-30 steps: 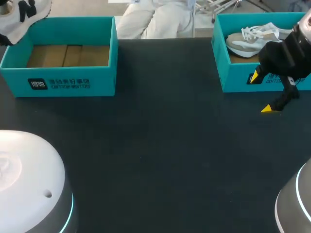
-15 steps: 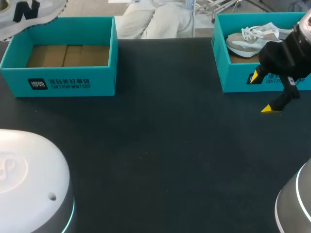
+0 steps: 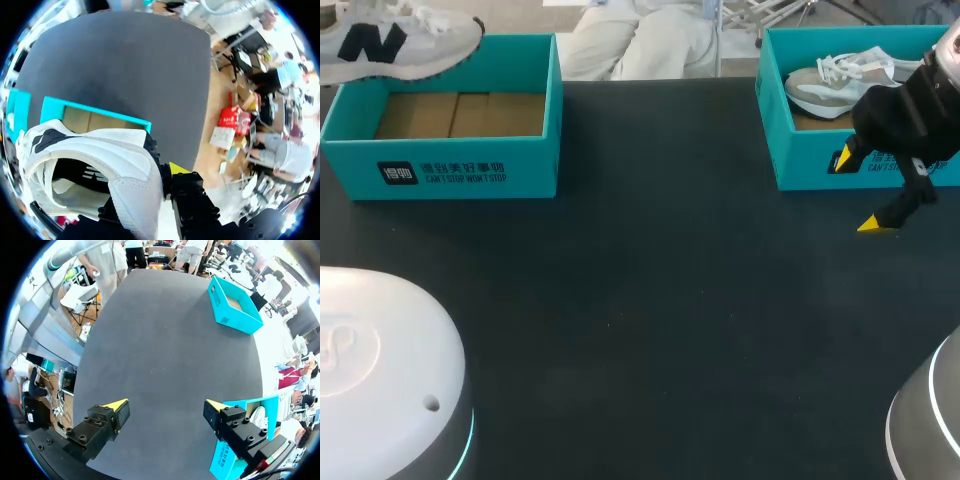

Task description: Take the shoe out of the shoebox, open the shoe tongue, remove and reinsert the insole, then place the shoe into the shoebox

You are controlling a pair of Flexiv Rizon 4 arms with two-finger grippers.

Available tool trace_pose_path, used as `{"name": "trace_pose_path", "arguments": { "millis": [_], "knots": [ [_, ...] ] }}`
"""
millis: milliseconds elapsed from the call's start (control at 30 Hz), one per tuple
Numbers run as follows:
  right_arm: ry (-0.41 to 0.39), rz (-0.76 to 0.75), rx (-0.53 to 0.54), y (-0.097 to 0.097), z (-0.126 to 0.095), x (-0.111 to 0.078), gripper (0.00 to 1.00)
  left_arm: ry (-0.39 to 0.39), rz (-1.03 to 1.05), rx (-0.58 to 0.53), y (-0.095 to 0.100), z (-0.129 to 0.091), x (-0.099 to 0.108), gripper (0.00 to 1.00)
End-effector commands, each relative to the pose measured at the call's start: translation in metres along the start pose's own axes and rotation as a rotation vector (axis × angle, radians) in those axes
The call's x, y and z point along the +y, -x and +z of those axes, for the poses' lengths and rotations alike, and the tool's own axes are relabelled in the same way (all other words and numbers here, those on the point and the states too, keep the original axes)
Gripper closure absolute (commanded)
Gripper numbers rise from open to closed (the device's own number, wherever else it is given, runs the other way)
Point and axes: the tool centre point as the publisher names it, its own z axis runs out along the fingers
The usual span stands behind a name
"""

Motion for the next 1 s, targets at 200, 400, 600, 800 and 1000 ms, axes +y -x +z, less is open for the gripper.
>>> {"name": "trace_pose_path", "arguments": {
  "millis": [200, 400, 600, 800, 1000],
  "knots": [
    [-0.004, 0.000, 0.003, 0.002, 0.002, 0.001, 0.00, 0.084, 0.247, 0.000, 0.002, 0.008, -0.011, 1.00],
    [-0.004, 0.000, 0.003, 0.002, 0.002, 0.001, 0.00, 0.065, 0.077, -0.101, 0.010, 0.011, -0.003, 1.00],
    [-0.004, 0.000, 0.003, 0.002, 0.002, 0.001, 0.00, 0.032, 0.101, -0.100, 0.022, 0.016, 0.003, 1.00],
    [-0.004, 0.000, 0.003, 0.002, 0.002, 0.001, 0.00, 0.038, 0.121, -0.075, 0.037, 0.032, 0.011, 1.00],
    [-0.004, 0.000, 0.003, 0.002, 0.002, 0.001, 0.00, 0.052, 0.147, -0.062, 0.052, 0.050, 0.016, 1.00]
  ]
}}
